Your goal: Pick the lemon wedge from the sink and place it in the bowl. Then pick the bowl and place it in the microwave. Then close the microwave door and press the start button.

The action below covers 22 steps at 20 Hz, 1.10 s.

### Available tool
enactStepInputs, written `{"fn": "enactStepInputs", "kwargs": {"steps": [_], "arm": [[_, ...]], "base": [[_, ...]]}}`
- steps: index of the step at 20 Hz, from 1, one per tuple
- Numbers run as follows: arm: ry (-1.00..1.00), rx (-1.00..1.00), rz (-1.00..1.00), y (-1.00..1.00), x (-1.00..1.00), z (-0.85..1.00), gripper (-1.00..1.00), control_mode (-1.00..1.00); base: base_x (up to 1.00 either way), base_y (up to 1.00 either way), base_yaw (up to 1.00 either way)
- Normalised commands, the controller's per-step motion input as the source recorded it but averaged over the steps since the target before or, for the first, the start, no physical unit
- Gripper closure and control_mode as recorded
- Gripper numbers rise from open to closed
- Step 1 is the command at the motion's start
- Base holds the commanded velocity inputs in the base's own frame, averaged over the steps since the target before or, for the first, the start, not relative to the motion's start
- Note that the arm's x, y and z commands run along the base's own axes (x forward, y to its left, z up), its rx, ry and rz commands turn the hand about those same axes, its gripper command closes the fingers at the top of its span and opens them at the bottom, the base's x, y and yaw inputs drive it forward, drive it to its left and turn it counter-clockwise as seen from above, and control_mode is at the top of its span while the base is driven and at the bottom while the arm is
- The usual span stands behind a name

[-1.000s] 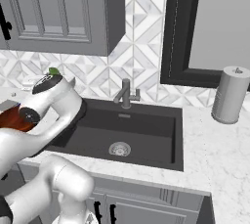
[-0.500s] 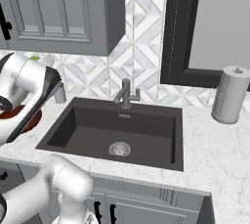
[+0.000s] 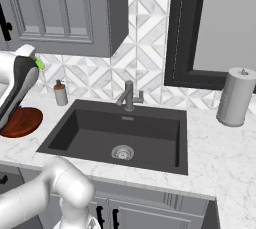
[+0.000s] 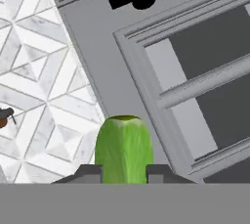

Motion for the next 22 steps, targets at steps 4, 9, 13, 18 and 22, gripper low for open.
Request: {"fn": "enactStepInputs", "kwargs": {"steps": [4, 9, 13, 18, 22], "arm": [[0.41, -0.73, 0.00, 0.00, -0.10, 0.61, 1.00, -1.00], [0.04, 0.24, 0.04, 0.30, -0.56, 0.42, 1.00, -1.00], [-0.02, 0.81, 0.00, 0.41, -0.51, 0.45, 1.00, -1.00], [-0.04, 0.89, 0.00, 0.47, -0.35, 0.51, 1.00, -1.00], [0.03, 0.89, 0.08, 0.58, -0.01, 0.45, 1.00, -1.00]], "base": [[0.00, 0.00, 0.00], [0.00, 0.00, 0.00], [0.00, 0.00, 0.00], [0.00, 0.00, 0.00], [0.00, 0.00, 0.00]]}}
